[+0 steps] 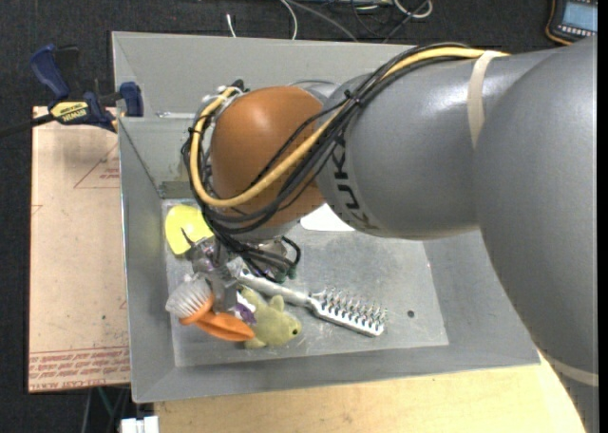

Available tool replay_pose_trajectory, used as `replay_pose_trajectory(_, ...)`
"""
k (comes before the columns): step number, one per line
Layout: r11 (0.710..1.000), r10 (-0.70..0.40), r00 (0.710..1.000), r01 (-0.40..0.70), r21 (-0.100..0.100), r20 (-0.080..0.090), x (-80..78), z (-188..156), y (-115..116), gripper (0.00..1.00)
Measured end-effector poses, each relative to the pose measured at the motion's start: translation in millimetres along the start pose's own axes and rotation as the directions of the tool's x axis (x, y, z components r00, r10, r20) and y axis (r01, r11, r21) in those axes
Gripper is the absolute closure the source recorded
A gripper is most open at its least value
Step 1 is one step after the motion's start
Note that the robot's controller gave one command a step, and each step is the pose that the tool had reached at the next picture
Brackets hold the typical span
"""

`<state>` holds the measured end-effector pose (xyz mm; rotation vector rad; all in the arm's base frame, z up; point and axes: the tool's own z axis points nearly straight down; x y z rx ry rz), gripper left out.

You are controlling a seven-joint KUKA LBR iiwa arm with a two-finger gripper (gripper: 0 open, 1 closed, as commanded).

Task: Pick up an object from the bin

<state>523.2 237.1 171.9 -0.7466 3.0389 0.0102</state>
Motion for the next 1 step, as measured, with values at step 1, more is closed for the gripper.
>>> replay_pose_trajectory(1, 1.000, 0.001, 1.000, -0.001, 0.001, 0.004, -1.7, -33.8, -0.1, 1.00)
